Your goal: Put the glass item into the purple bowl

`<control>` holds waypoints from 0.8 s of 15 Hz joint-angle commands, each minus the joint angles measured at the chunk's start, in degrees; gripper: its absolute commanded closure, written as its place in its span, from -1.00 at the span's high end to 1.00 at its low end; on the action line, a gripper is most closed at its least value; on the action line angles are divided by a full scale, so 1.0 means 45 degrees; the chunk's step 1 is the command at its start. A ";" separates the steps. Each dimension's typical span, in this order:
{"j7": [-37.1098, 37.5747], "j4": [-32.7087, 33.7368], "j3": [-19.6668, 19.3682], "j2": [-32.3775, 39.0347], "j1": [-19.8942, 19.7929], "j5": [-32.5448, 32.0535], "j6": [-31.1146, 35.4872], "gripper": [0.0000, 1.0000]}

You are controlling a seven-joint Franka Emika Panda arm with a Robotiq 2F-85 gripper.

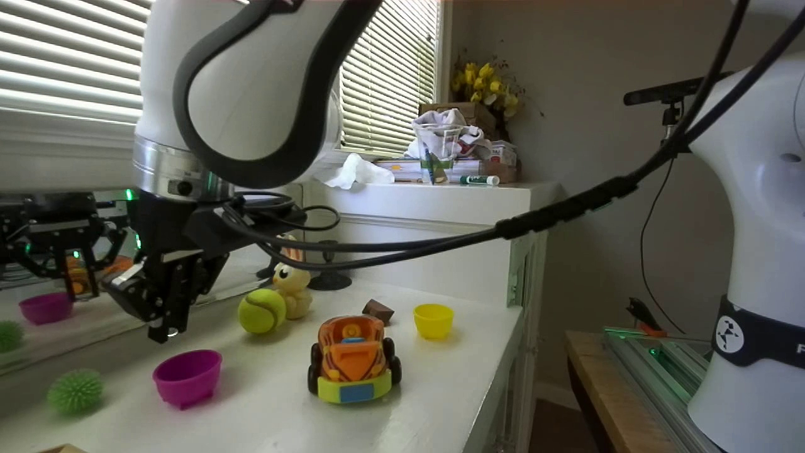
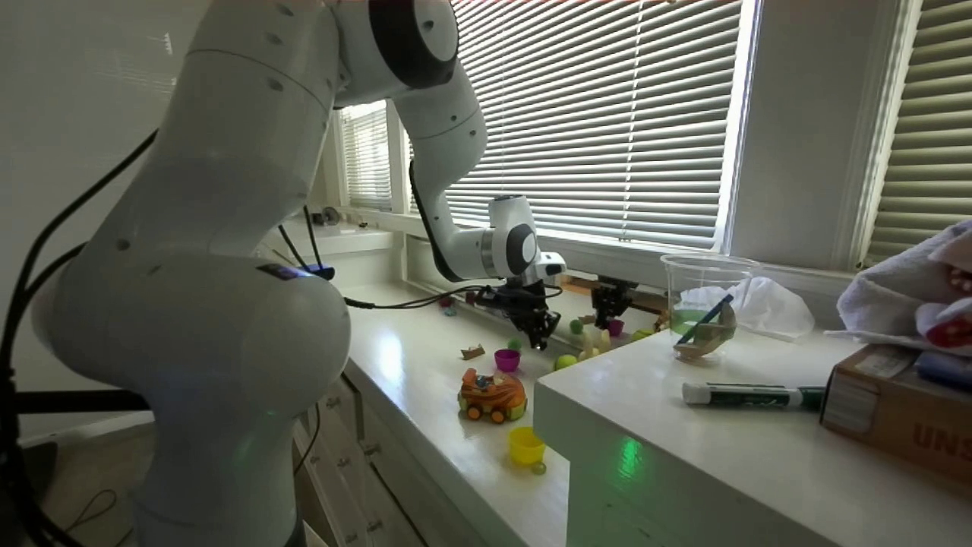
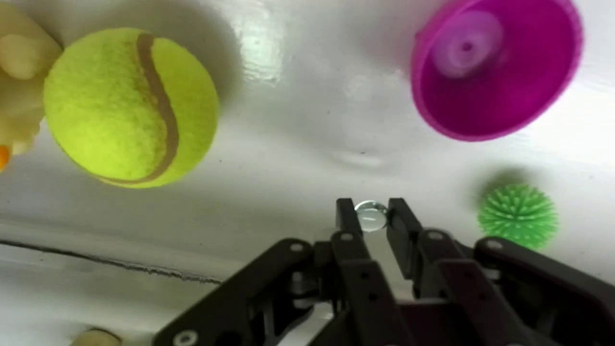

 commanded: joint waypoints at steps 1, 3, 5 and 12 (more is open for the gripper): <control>0.0885 -0.1479 -0.0045 -0.1746 0.0559 -0.0926 -0.0298 -0.89; 0.1115 -0.1984 0.0158 -0.2367 0.0632 -0.1218 -0.0330 -0.89; 0.1314 -0.2348 0.0426 -0.2866 0.0555 -0.1414 -0.0599 -0.89; 0.1606 -0.2766 0.1430 -0.3386 -0.0326 -0.1363 -0.1447 -0.89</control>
